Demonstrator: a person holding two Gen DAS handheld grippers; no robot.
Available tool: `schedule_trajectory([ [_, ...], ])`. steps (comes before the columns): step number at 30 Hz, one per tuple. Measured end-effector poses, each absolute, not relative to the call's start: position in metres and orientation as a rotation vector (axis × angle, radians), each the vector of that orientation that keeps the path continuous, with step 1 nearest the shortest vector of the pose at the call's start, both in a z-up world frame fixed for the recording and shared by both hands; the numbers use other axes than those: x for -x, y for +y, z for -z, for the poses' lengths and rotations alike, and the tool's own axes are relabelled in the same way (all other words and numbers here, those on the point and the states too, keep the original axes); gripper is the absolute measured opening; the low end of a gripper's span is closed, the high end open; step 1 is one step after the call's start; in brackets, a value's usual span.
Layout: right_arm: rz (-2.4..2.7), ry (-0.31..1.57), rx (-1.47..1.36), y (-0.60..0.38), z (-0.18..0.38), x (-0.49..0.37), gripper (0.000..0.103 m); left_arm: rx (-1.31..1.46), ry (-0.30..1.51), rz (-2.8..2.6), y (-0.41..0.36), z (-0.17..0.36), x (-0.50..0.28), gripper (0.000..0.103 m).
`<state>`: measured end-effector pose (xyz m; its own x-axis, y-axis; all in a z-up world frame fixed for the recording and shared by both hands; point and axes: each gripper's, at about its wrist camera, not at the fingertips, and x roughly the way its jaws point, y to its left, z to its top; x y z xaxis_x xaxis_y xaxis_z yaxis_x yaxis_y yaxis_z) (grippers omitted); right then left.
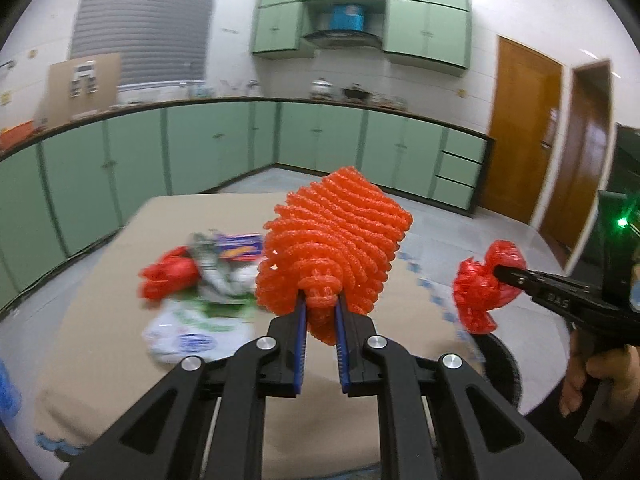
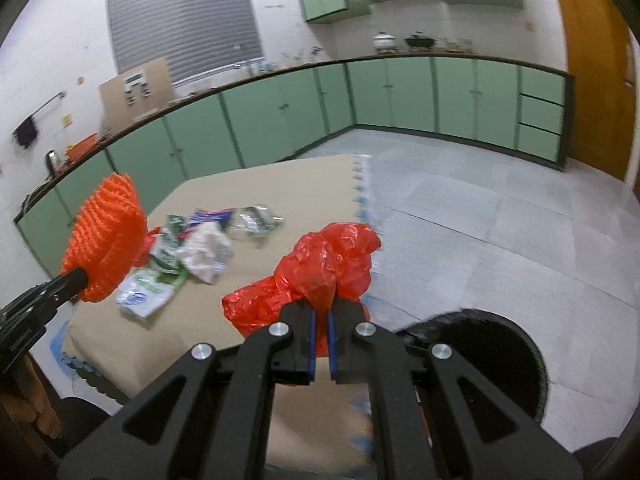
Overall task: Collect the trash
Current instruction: 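Lift the red bag and foam net and carry both over the black bin, then open both grippers over the bin to drop the bag and net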
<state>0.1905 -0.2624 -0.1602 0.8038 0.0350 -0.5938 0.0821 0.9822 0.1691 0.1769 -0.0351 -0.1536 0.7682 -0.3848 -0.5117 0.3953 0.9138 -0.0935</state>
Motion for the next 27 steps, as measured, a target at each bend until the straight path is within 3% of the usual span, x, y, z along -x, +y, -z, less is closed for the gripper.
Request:
schedule_trajectory([
  [11,0.256,0.718,-0.260,-0.369,0.203,-0.149,0.003,-0.103,0.618,0.692,-0.169,0.172,-0.176,0.013],
  [20,0.380,0.845,-0.351,-0.432,0.251,-0.144,0.004,-0.206,0.738,0.854,-0.277,0.225,-0.175,0.013],
  [25,0.405,0.900,-0.379,-0.448,0.272,-0.148,0.008,-0.253,0.816,0.882,-0.311,0.263,-0.179,0.014],
  [27,0.410,0.908,-0.393,-0.453,0.277,-0.149,0.015,-0.275,0.834,0.880,-0.324,0.277,-0.180,0.016],
])
